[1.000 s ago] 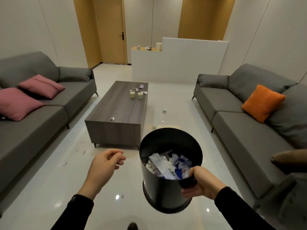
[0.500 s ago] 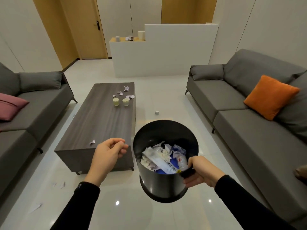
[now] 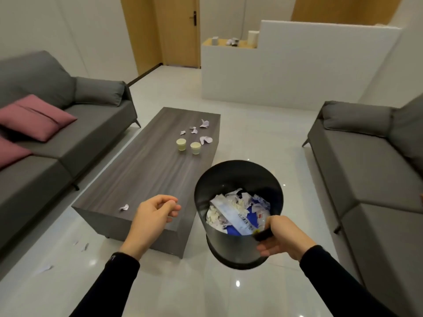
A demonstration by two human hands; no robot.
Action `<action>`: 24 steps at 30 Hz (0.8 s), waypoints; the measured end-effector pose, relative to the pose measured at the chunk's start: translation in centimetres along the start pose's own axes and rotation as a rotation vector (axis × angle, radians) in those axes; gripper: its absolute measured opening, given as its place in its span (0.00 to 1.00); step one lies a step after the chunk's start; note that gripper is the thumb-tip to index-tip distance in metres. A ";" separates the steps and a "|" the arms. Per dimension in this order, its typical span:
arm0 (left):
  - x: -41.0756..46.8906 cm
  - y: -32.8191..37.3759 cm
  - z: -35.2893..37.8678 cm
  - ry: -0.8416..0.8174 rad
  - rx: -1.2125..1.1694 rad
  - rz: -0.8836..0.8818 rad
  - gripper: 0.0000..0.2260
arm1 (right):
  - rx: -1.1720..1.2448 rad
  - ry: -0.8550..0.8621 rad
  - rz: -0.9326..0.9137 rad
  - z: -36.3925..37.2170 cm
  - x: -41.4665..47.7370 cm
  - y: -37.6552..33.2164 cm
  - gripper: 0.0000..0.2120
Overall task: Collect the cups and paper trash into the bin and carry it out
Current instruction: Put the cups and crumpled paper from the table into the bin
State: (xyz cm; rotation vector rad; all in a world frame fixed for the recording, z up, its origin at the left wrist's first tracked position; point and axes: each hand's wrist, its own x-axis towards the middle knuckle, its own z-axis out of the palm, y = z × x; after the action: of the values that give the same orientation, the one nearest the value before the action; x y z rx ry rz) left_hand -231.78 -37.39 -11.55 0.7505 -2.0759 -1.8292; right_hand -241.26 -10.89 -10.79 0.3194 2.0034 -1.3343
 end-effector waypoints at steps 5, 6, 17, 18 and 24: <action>8.3 0.9 3.4 0.065 -0.019 -0.021 0.08 | -0.045 -0.038 0.035 -2.5 7.5 -5.8 0.19; 10.3 1.1 4.0 0.062 -0.015 -0.014 0.08 | -0.051 -0.044 0.045 -2.9 9.0 -6.9 0.19; 35.6 5.9 11.3 -0.023 -0.010 -0.040 0.08 | -0.199 -0.007 0.118 -4.9 26.6 -20.7 0.14; 37.7 6.5 12.0 -0.030 0.002 -0.038 0.08 | -0.188 -0.002 0.115 -5.3 28.0 -21.9 0.14; 47.2 7.9 15.9 -0.046 0.043 -0.065 0.08 | -0.125 0.012 0.133 -8.0 36.2 -27.2 0.12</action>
State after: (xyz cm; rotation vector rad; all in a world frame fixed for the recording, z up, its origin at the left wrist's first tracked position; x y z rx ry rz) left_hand -280.82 -49.30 -12.68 0.8036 -2.1504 -1.8580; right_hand -285.81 -21.87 -13.85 0.3959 2.0279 -1.1232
